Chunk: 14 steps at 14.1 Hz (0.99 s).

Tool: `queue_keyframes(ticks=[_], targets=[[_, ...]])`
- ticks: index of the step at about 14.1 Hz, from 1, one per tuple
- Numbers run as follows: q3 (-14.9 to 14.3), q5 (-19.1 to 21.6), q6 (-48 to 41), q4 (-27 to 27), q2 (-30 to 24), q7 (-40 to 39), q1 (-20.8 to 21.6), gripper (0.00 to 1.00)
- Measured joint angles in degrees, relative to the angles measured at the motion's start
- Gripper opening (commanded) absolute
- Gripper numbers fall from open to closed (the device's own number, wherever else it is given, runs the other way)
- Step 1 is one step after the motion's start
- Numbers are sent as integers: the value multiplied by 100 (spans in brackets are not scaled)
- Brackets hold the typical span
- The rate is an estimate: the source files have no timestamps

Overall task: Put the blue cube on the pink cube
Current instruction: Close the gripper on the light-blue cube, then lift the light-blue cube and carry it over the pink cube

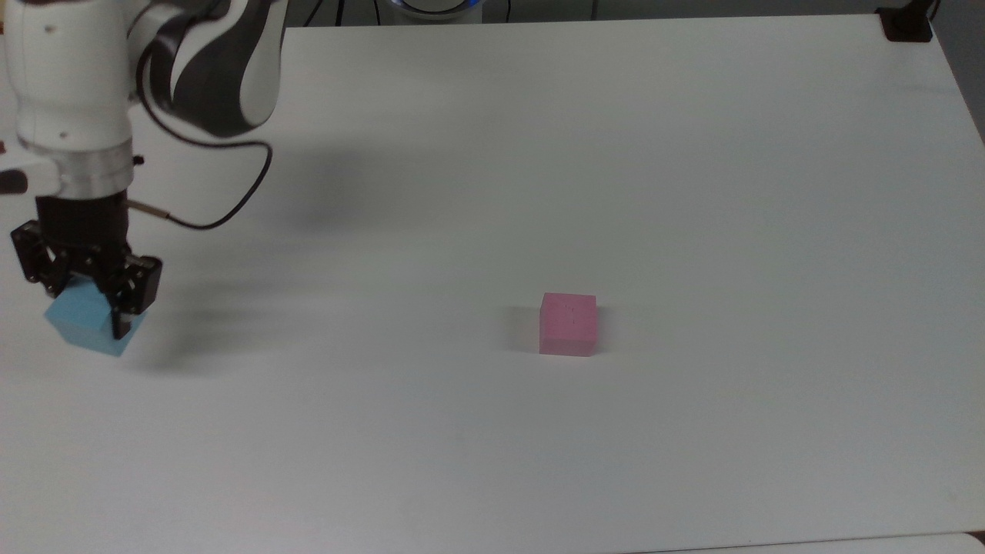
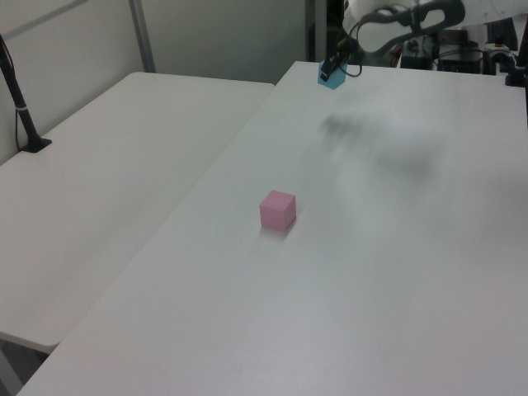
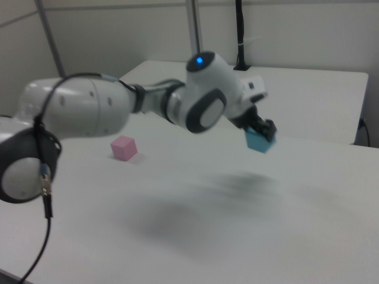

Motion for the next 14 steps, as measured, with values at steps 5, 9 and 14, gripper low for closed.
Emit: queue_keyframes(ticks=[5, 9, 14], targets=[[-236, 447, -1683, -301, -1103, 96, 1219, 35], [-299, 503, -2246, -443, -1518, 838, 2202, 36], [-533, 503, -2247, -595, -1370, 1518, 3135, 36]])
